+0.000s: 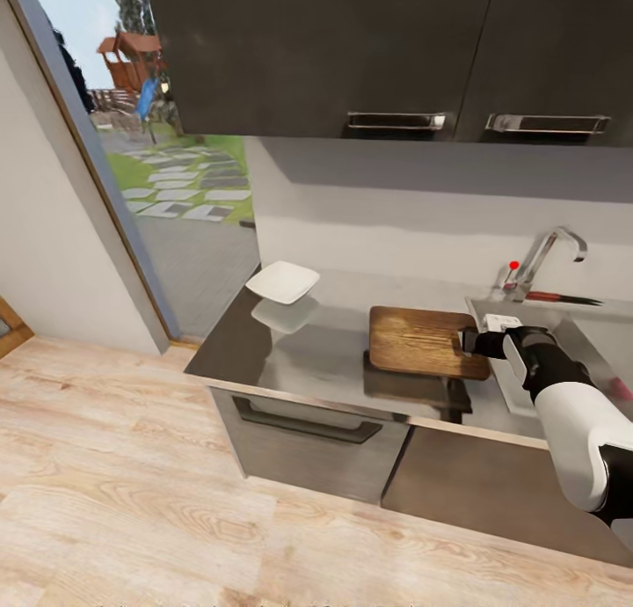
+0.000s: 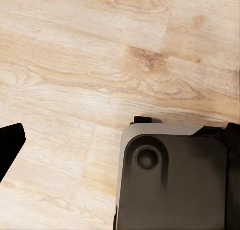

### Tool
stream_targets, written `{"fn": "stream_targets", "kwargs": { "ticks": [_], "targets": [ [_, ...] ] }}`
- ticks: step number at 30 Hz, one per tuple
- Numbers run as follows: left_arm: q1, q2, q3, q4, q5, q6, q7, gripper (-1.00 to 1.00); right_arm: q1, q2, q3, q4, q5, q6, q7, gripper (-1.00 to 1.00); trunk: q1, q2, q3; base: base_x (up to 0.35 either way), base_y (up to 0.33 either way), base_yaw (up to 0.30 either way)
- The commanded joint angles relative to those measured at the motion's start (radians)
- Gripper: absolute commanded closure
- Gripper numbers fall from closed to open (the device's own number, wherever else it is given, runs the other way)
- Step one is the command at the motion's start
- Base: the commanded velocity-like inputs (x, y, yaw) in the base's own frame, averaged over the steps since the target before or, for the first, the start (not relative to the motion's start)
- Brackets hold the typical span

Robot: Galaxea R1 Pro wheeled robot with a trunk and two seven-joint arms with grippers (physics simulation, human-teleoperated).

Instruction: In the kitchen, take the Vidalia onion out of the sink, dice it on the chopping board with the paring knife, put the diced onion into the bowl on the countertop, then place both the paring knife and the chopping board into the sink.

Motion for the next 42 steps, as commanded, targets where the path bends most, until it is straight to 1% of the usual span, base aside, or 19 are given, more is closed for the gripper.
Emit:
{"fn": "stream_targets", "kwargs": {
  "ticks": [1,27,35,42],
  "targets": [
    [-0.001,0.000,0.001,0.000,0.000,-0.003,0.002,-1.00,-0.001,0.001,-0.007,-0.001,0.009,0.004,0.008,1.00,0.001,-0.002,-0.003,0.018,-0.002,0.000],
    [-0.001,0.000,0.000,0.002,0.000,-0.003,0.002,-1.00,-0.001,-0.001,-0.010,0.000,0.007,0.003,0.010,1.00,0.001,-0.002,-0.044,0.002,0.000,0.000],
    [-0.001,0.000,0.001,0.002,0.001,-0.003,0.002,-1.00,-0.001,-0.002,-0.010,-0.001,0.007,0.003,0.011,1.00,0.001,-0.002,-0.048,0.012,-0.002,0.000],
    [-0.001,0.000,0.001,0.002,0.001,-0.003,0.002,-1.00,-0.001,-0.003,-0.011,-0.001,0.007,0.003,0.011,1.00,0.001,-0.002,-0.048,0.185,-0.086,0.000]
  ]
}}
